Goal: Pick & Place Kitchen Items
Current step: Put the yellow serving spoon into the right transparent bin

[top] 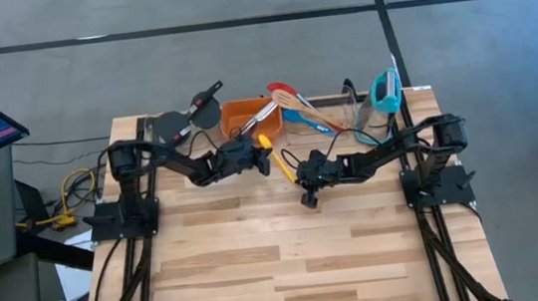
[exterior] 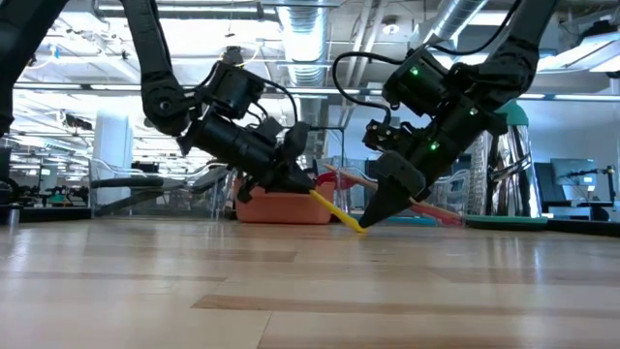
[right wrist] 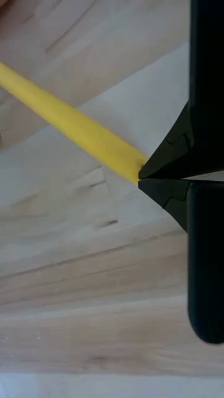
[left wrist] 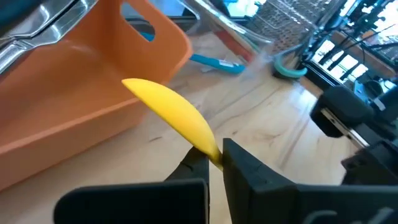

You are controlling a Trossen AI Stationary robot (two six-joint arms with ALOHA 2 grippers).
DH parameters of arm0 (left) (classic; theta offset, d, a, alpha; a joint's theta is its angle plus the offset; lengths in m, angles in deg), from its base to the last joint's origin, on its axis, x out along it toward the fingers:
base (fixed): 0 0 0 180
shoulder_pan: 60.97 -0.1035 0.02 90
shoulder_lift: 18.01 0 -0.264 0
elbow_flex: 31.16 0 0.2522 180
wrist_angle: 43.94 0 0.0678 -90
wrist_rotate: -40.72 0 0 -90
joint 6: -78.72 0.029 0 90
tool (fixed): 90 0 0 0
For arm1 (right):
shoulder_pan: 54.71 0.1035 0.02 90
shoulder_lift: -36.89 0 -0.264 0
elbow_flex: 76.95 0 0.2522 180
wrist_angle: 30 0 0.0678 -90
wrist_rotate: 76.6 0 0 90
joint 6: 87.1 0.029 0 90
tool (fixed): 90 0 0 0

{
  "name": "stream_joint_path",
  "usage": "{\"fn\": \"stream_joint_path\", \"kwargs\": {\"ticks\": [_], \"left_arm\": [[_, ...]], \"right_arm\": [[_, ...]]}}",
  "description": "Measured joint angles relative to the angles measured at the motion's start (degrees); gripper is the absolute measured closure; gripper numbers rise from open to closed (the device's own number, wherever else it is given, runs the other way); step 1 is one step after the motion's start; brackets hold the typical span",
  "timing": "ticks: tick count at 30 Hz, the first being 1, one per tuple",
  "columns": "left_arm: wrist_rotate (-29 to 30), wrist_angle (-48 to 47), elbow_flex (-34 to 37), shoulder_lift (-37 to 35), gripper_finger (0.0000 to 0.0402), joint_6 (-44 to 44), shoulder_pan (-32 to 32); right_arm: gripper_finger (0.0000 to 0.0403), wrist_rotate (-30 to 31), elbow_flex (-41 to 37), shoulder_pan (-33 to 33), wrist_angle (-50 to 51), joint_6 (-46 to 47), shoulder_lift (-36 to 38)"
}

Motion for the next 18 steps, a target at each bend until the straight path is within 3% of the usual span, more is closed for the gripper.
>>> {"fn": "stream_joint_path", "kwargs": {"ticks": [9,18], "left_arm": [[-0.17,-0.29,1.98,-1.4,0.0401,0.4,0.59],[0.63,0.69,1.98,-1.42,0.0401,1.48,2.16]], "right_arm": [[0.0385,-1.45,-0.07,1.0,-2.28,-2.93,6.39],[0.0243,4.95,0.16,-0.73,-11.53,-6.21,3.36]]}}
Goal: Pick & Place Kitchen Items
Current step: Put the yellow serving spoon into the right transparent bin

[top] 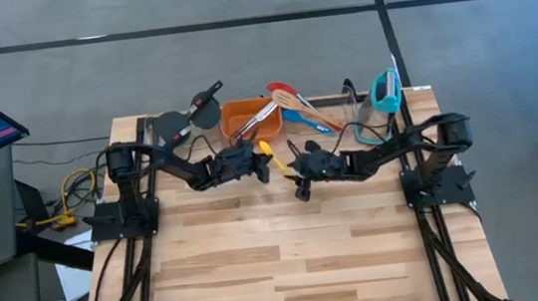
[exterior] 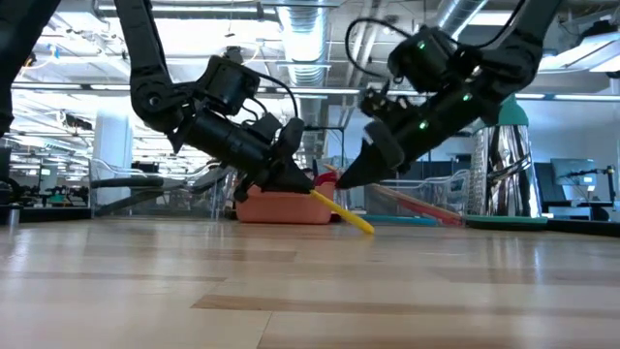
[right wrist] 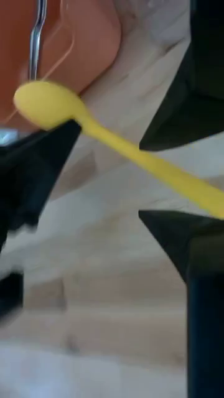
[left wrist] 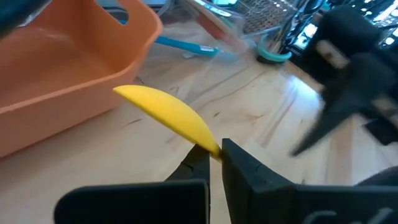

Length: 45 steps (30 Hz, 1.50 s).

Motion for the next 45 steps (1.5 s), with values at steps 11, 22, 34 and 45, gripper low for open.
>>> {"fn": "stream_joint_path", "kwargs": {"ticks": [11,22,34,45], "left_arm": [[-0.48,2.09,0.0,-0.02,0.0401,0.08,1.82],[-0.48,2.16,0.04,-0.04,0.0401,1.74,2.74],[-0.84,3.7,-0.07,-0.09,0.0395,3.36,2.74],[-9.63,2.93,-0.04,-6.68,0.0379,10.68,3.13]], "right_arm": [[0.0175,0.02,6.14,-2.22,-0.57,-0.26,-9.53],[0.0365,1.1,7.38,-3.39,1.25,-0.12,-10.54],[0.0382,3.43,7.4,-2.94,6.82,-1.89,-6.56],[0.0383,3.31,7.62,-2.88,10.29,-3.47,-0.51]]}}
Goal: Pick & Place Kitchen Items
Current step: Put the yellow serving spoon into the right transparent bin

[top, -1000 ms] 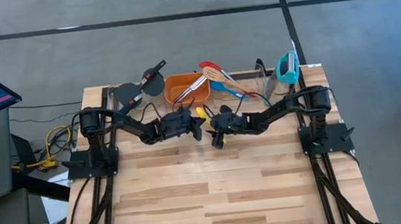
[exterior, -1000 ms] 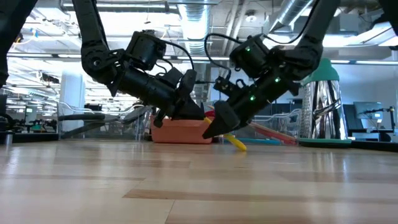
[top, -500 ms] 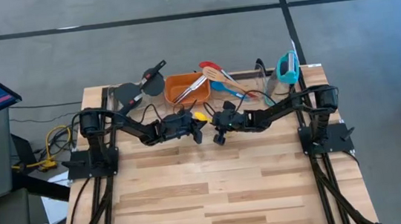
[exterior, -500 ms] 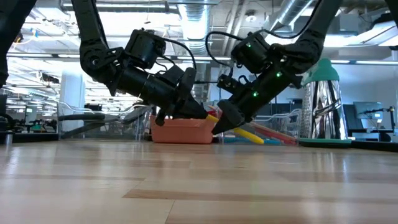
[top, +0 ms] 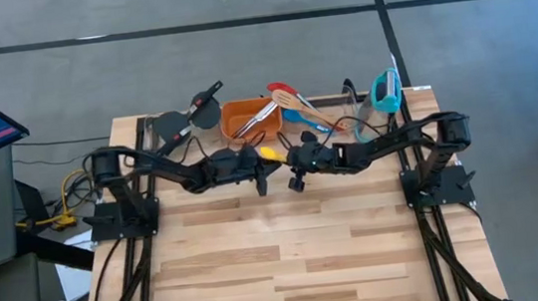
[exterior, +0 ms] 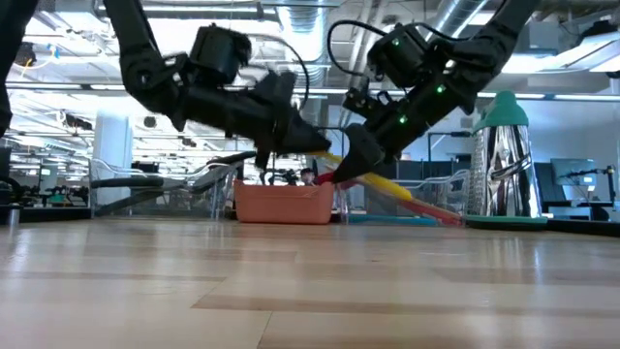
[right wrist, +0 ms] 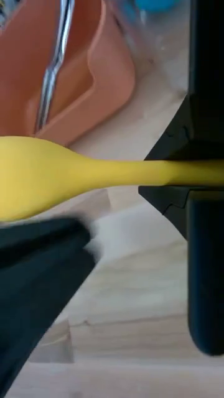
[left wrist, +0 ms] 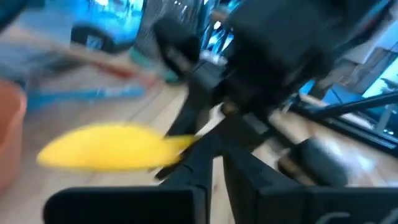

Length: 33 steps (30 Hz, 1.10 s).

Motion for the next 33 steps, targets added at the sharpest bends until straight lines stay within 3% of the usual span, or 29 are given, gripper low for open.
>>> {"fn": "stream_joint_path", "kwargs": {"ticks": [6,14,18,33], "left_arm": [[-0.01,-3.55,-0.07,-5.42,0.0326,5.07,1.01],[-0.05,-7.02,-0.07,-10.23,0.0268,10.43,2.45],[-0.05,-7.29,-0.05,-10.85,0.0263,10.28,2.44],[-0.06,-7.34,-0.04,-10.87,0.0283,10.19,2.4]], "right_arm": [[0.0383,2.37,-0.02,-1.07,2.82,-2.59,4.26],[0.0383,12.84,-0.11,-4.3,5.37,-9.99,10.25],[0.0383,16.76,-0.11,-8.43,5.19,-13.45,10.97],[0.0383,16.19,-0.11,-22.82,5.05,-16.9,5.1]]}}
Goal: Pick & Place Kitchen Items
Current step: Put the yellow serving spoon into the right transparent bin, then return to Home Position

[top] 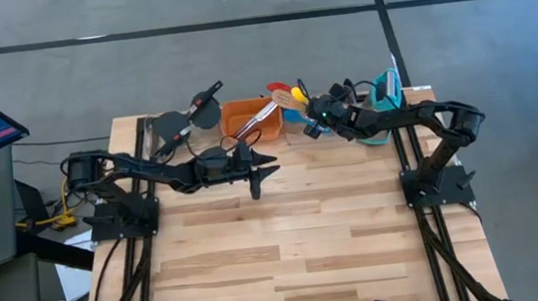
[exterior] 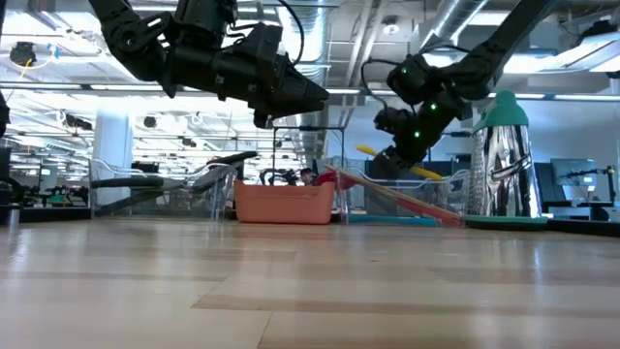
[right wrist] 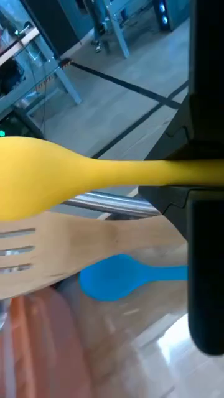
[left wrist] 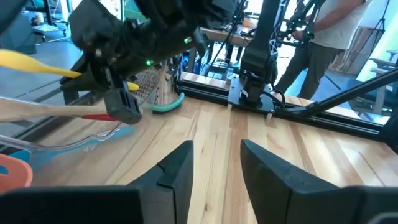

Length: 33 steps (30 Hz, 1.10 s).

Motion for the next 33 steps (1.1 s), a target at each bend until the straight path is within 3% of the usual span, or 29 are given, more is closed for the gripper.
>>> {"fn": "stream_joint_path", "kwargs": {"ticks": [7,18,22,26,33], "left_arm": [[0.01,0.02,0.0,0.0,0.0284,-0.01,0.0],[0.01,0.02,0.0,0.0,0.0284,-0.01,-0.01],[0.01,0.02,0.0,0.0,0.0286,-0.01,-0.02],[0.0,-0.31,0.02,-0.27,0.0286,2.03,-0.59],[0.04,-2.63,1.28,-5.39,0.031,9.2,-1.29]], "right_arm": [[0.0374,-2.01,-0.04,-0.95,-0.16,-6.94,-1.82],[0.0213,-1.23,-0.09,-0.82,-0.6,-7.03,-1.63],[0.0187,0.3,0.14,1.31,-0.65,-6.97,0.46],[0.0217,0.76,1.03,5.52,-0.16,-6.86,4.68],[0.036,-2.58,1.2,13.21,5.96,-6.59,13.83]]}}
